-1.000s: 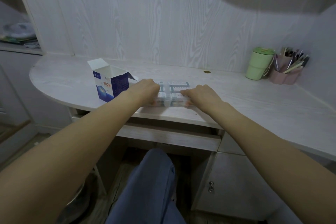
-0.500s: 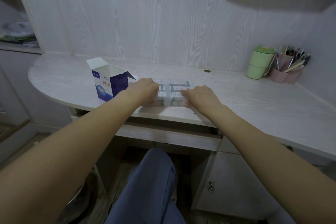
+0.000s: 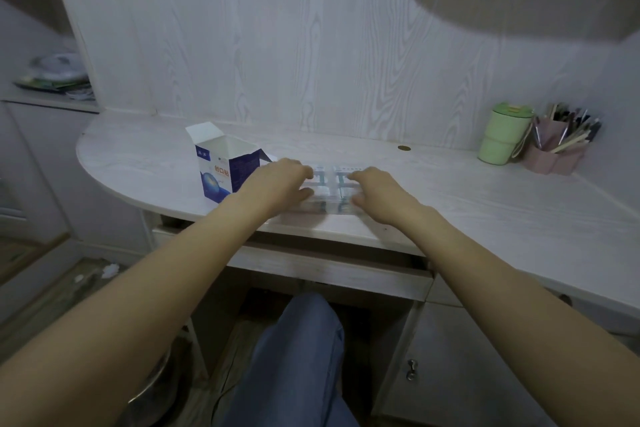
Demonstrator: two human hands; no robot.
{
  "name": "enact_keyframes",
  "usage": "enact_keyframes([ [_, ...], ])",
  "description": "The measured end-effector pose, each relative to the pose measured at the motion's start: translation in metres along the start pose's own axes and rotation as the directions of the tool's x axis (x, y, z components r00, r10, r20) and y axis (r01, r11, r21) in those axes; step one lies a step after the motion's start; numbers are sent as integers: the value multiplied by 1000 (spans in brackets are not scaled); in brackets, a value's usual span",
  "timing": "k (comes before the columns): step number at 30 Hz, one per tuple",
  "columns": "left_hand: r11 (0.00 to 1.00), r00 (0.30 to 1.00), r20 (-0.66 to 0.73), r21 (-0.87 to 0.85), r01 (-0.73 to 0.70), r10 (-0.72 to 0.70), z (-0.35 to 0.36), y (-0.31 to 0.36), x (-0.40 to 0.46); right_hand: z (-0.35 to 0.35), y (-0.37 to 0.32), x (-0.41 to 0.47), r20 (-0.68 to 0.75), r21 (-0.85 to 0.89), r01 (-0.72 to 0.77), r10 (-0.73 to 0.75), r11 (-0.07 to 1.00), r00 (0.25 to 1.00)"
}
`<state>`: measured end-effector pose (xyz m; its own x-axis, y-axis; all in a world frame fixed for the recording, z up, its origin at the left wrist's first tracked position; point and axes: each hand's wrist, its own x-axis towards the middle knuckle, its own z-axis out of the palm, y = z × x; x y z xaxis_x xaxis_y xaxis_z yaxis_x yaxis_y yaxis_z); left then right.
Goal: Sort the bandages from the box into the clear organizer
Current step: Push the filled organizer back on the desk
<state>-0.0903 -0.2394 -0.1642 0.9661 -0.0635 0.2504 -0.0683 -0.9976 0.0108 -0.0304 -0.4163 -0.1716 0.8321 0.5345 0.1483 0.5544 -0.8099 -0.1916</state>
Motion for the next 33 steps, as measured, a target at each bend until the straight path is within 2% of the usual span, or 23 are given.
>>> enact_keyframes([
  [3, 986, 975, -214, -145, -84, 52, -25, -9, -14, -10, -28, 4, -79, 146, 46, -35, 988, 996],
  [5, 980, 940, -340, -189, -65, -3, -37, -24, -21, -12, -48, 10, -94, 241, 95, -74, 966, 993],
  [7, 977, 909, -406, -211, 1, -89, -42, -48, -26, -10, -71, 18, -98, 352, 134, -106, 926, 990],
  [11, 934, 883, -350, -284, 218, -312, -38, -98, -24, 3, -113, 41, 32, 590, 85, -128, 803, 991],
  [14, 767, 842, -179, -539, 348, -509, -32, -118, -21, 20, -136, 60, 73, 689, -2, -67, 725, 995],
  [16, 684, 861, -71, -642, 347, -504, -25, -127, -21, 30, -146, 69, 46, 727, -34, 1, 685, 999],
  [18, 657, 882, -48, -686, 312, -470, -19, -135, -21, 34, -152, 76, 14, 781, -56, 72, 622, 997],
  [24, 690, 890, -178, -700, 185, -419, -13, -164, -36, 36, -173, 85, -18, 848, -23, 73, 529, 997],
  [28, 688, 790, -346, -714, 128, -506, -19, -184, -77, 45, -212, 80, -40, 898, 14, 51, 439, 998],
  [31, 671, 667, -412, -719, 180, -621, -21, -193, -120, 61, -251, 66, -19, 913, 18, -2, 409, 1000],
  [33, 642, 592, -415, -728, 240, -691, -21, -198, -151, 70, -276, 57, 21, 940, 1, -62, 341, 998],
])
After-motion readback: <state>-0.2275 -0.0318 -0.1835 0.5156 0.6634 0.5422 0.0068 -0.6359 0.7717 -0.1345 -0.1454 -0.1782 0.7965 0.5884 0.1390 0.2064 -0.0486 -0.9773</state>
